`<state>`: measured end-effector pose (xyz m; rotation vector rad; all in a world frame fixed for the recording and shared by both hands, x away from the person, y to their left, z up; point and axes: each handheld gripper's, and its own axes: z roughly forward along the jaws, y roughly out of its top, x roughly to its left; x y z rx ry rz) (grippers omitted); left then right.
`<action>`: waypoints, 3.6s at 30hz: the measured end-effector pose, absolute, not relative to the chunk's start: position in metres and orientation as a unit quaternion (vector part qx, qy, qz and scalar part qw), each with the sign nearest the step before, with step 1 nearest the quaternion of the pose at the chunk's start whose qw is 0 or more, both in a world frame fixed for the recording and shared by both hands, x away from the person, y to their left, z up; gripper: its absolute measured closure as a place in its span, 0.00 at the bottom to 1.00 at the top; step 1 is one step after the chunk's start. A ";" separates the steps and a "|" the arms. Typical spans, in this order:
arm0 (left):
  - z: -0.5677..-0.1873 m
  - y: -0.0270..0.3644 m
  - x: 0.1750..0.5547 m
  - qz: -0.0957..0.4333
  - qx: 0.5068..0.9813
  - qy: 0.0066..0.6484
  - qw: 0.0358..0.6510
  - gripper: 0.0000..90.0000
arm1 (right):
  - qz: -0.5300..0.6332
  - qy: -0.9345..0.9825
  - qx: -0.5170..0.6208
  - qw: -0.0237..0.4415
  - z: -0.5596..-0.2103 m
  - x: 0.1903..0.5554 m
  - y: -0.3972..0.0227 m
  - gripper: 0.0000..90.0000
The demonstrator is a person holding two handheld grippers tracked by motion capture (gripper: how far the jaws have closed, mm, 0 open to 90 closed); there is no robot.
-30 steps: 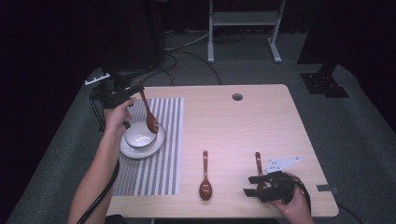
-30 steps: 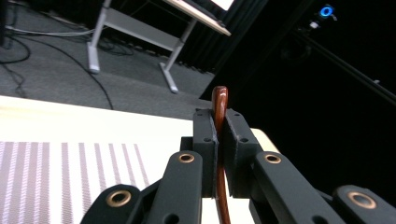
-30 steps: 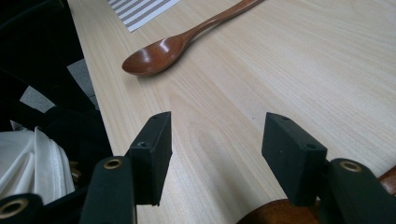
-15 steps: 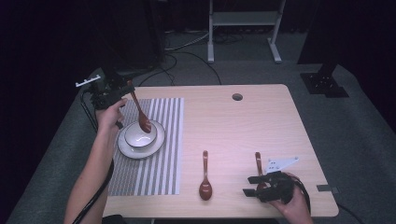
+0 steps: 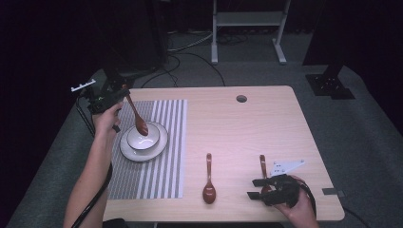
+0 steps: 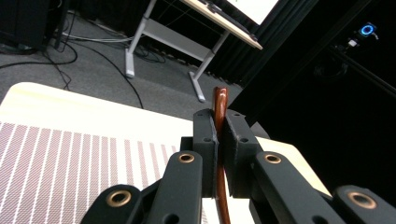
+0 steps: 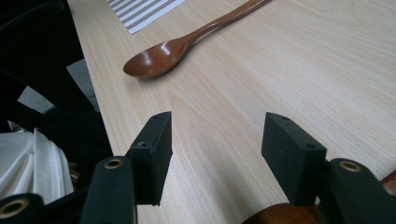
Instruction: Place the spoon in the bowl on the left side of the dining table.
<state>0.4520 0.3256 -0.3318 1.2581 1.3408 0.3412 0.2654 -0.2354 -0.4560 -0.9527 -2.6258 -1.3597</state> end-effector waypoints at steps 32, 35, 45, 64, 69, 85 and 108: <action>-0.377 0.356 0.453 0.148 0.515 0.619 0.574 0.94 | -0.435 -0.846 -0.308 0.016 -0.457 0.265 -0.234 0.47; -0.382 0.356 0.452 0.149 0.516 0.615 0.578 0.94 | -0.435 -0.846 -0.308 0.015 -0.457 0.265 -0.234 0.46; -0.393 0.357 0.451 0.142 0.514 0.619 0.576 0.94 | -0.434 -0.846 -0.308 0.016 -0.457 0.265 -0.233 0.46; -0.414 0.359 0.447 0.123 0.512 0.628 0.573 0.90 | -0.432 -0.848 -0.306 0.016 -0.458 0.265 -0.232 0.46; -0.417 0.360 0.445 0.119 0.516 0.628 0.571 0.88 | -0.432 -0.849 -0.305 0.017 -0.458 0.265 -0.231 0.46; -0.424 0.361 0.439 0.105 0.518 0.622 0.577 0.80 | -0.433 -0.848 -0.305 0.015 -0.456 0.265 -0.231 0.46; -0.408 0.366 0.403 0.139 0.566 0.608 0.539 0.34 | -0.450 -0.833 -0.320 0.009 -0.454 0.267 -0.242 0.42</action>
